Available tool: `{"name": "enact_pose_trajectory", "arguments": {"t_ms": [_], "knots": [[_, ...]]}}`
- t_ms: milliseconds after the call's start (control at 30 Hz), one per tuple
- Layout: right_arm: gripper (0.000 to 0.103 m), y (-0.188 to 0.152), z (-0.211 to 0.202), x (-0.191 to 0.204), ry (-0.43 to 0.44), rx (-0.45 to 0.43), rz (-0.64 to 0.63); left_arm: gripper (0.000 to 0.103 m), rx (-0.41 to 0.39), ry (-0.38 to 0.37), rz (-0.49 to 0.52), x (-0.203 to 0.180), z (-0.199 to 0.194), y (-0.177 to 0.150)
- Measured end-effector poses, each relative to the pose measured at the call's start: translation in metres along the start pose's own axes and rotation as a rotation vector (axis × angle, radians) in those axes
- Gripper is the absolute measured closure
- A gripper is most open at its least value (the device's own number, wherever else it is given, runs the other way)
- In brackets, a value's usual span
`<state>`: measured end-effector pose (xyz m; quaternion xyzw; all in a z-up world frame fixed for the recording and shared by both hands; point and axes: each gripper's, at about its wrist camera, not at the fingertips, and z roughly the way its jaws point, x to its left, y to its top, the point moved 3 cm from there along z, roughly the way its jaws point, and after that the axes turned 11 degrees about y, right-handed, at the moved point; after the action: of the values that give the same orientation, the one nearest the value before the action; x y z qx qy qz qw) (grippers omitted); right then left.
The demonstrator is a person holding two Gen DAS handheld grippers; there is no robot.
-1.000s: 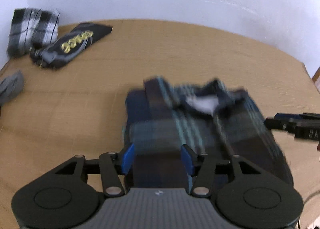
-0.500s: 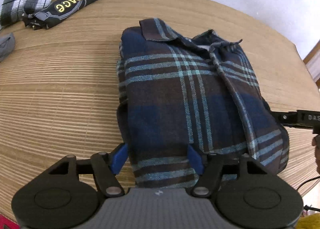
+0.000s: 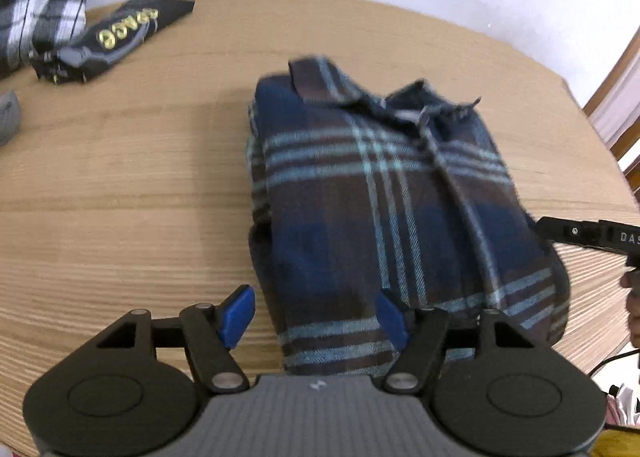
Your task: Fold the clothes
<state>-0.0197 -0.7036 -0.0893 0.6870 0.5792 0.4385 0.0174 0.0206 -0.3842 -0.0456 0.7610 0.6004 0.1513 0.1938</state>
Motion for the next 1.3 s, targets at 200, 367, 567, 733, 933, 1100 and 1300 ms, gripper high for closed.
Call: {"name": "enact_pose_trajectory", "arguments": {"t_ms": [200, 367, 567, 733, 933, 1100, 1300], "knots": [[0.018, 0.0, 0.0, -0.004, 0.093, 0.044, 0.005, 0.03, 0.002, -0.007, -0.009, 0.005, 0.011, 0.011], [0.018, 0.01, 0.028, -0.012, 0.07, 0.086, 0.002, 0.029, 0.081, -0.071, -0.08, 0.004, 0.048, 0.013], [0.018, 0.02, 0.061, -0.032, 0.147, 0.116, 0.141, 0.028, 0.04, -0.057, -0.129, 0.013, 0.047, 0.019], [0.016, 0.023, 0.07, -0.034, 0.22, 0.128, 0.155, 0.025, 0.05, -0.046, -0.12, 0.018, 0.057, 0.024], [0.0, 0.024, 0.086, -0.016, 0.243, 0.171, 0.002, 0.022, 0.104, -0.146, -0.201, 0.019, 0.08, 0.023], [0.0, 0.019, 0.094, 0.0, 0.214, 0.18, -0.096, 0.023, 0.104, -0.203, -0.248, 0.025, 0.076, 0.016], [0.045, 0.017, 0.088, -0.009, 0.269, 0.093, -0.021, 0.054, 0.013, -0.157, -0.103, -0.005, 0.07, 0.032]]}}
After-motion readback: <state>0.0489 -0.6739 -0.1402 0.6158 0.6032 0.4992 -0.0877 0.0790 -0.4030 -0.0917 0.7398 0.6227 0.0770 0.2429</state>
